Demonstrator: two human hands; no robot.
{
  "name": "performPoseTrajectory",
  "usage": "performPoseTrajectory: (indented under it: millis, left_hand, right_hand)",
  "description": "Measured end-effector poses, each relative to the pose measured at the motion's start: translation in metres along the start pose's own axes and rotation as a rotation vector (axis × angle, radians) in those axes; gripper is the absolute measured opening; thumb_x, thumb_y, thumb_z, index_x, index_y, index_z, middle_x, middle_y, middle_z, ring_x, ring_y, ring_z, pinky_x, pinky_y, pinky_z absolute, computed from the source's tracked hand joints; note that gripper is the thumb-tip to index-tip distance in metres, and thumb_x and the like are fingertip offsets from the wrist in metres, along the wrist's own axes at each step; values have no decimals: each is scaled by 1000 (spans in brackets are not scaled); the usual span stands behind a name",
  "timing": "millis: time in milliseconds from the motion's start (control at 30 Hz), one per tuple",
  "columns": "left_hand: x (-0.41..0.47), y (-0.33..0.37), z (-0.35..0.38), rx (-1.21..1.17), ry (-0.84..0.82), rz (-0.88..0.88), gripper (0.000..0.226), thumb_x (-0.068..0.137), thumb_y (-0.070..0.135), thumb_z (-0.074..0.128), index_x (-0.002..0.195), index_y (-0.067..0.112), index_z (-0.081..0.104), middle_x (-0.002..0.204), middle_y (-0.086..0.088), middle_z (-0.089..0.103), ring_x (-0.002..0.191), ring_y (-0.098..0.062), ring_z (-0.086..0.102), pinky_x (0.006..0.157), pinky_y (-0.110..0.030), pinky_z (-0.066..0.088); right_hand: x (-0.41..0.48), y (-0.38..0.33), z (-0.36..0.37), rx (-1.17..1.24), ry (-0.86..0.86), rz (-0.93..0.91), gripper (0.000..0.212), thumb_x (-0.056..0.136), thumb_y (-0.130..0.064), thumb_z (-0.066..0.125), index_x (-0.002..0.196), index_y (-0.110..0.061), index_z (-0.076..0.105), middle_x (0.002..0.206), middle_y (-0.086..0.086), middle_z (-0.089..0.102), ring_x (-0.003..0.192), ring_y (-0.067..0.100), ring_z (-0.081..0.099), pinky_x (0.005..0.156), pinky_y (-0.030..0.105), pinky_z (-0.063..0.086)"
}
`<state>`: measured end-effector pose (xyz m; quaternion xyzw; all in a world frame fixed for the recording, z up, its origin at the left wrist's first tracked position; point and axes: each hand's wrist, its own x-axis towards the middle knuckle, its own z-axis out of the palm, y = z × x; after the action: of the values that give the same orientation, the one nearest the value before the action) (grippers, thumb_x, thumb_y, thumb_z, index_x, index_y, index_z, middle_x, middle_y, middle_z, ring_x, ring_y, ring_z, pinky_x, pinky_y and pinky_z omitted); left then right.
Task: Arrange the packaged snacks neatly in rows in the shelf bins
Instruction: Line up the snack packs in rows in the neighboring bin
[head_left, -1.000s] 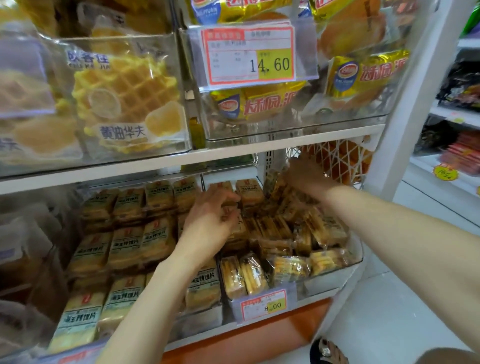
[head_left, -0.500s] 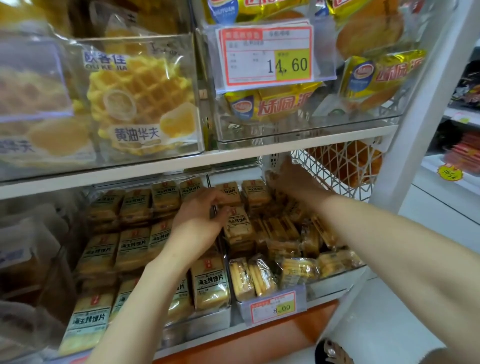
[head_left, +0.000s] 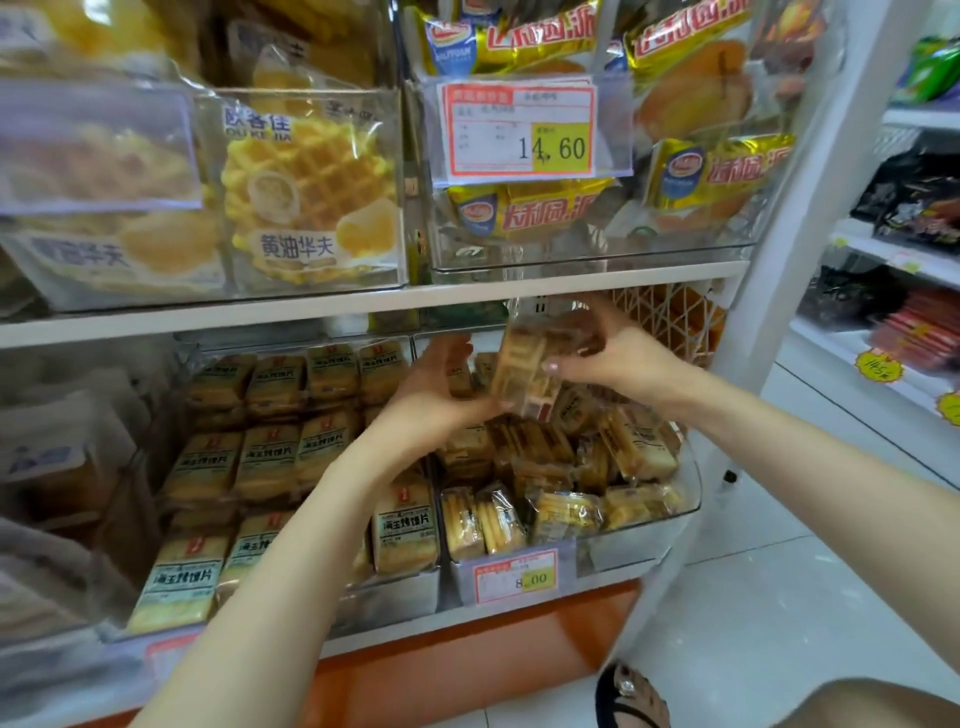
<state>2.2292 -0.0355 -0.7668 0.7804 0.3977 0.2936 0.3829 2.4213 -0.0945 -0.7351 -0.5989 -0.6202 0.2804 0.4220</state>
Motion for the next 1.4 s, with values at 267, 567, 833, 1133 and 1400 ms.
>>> performPoseTrajectory:
  millis: [267, 567, 833, 1133, 1400]
  left_hand:
    - [-7, -7, -9, -62, -116, 6, 55, 68, 34, 80, 114, 26, 50, 106, 12, 61, 96, -1, 58, 76, -11, 43]
    - [2, -30, -37, 38, 318, -16, 57, 69, 22, 79, 117, 20, 48, 118, -2, 54, 104, -15, 55, 88, -29, 48]
    - [7, -54, -46, 126, 318, -63, 76, 54, 49, 73, 120, 23, 47, 122, -5, 51, 113, -22, 51, 96, -44, 46]
    - [10, -56, -44, 145, 313, -49, 66, 63, 42, 78, 118, 24, 47, 124, -4, 49, 119, -25, 47, 99, -46, 43]
    - [9, -47, -39, 139, 320, -37, 64, 68, 32, 78, 122, 17, 48, 122, -5, 48, 116, -24, 48, 99, -45, 44]
  right_hand:
    - [-13, 27, 13, 221, -106, -1, 74, 69, -19, 79, 131, -32, 40, 117, -6, 60, 112, 10, 57, 94, 23, 46]
    - [15, 65, 11, -833, -236, 90, 41, 83, -30, 68, 122, -33, 58, 133, -8, 51, 118, 16, 50, 88, 20, 42]
    - [36, 68, 14, -978, -500, 144, 59, 80, -33, 70, 133, -32, 46, 148, -3, 34, 132, 22, 36, 105, 33, 33]
    - [45, 67, 20, -1080, -607, 230, 86, 71, -35, 75, 141, -36, 26, 143, 0, 36, 119, 24, 46, 93, 38, 47]
    - [43, 72, 24, -965, -608, 211, 90, 72, -23, 76, 143, -29, 21, 132, -1, 50, 99, 16, 55, 75, 27, 51]
